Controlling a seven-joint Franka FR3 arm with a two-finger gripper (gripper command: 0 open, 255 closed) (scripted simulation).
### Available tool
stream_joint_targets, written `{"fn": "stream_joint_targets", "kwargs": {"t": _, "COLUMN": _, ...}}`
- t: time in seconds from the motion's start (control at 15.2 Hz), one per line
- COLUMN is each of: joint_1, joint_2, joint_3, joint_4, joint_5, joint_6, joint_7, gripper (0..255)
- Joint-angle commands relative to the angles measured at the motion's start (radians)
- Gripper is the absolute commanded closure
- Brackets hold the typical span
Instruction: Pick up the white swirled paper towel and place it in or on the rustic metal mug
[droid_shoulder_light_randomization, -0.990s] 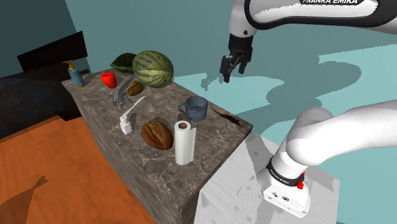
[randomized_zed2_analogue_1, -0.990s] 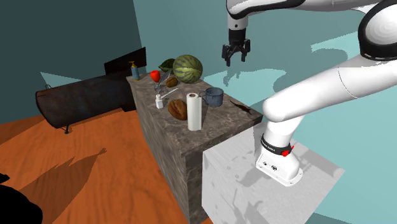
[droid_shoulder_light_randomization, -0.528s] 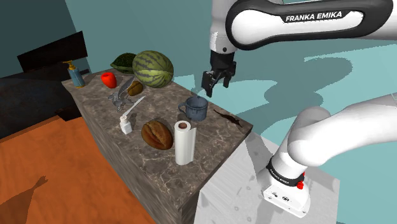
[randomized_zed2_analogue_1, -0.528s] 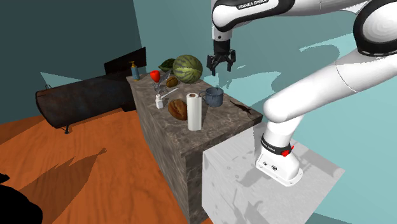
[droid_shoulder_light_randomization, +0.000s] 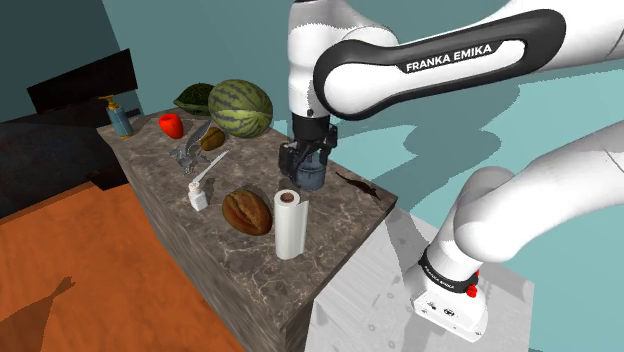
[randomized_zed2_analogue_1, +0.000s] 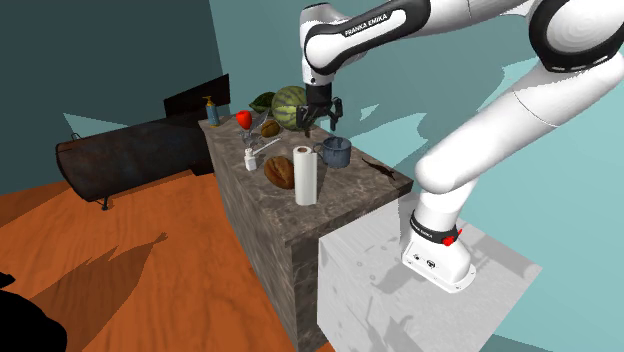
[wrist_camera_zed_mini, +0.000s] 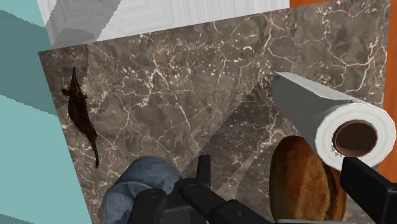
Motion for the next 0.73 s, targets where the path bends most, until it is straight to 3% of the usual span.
{"fn": "stream_joint_targets", "kwargs": {"t": 0.0, "joint_1": 0.006, "joint_2": 0.055, "joint_3": 0.037, "joint_4": 0.023, "joint_5": 0.009, "joint_6": 0.037, "joint_7": 0.045, "gripper": 0}}
{"fn": "stream_joint_targets", "kwargs": {"t": 0.26, "joint_1": 0.014, "joint_2": 0.166, "joint_3": 0.107, "joint_4": 0.067, "joint_5": 0.010, "joint_6": 0.111, "joint_7": 0.134, "gripper": 0}}
{"fn": "stream_joint_targets", "kwargs": {"t": 0.66, "joint_1": 0.010, "joint_2": 0.200, "joint_3": 0.117, "joint_4": 0.012, "joint_5": 0.004, "joint_6": 0.198, "joint_7": 0.142, "gripper": 0}}
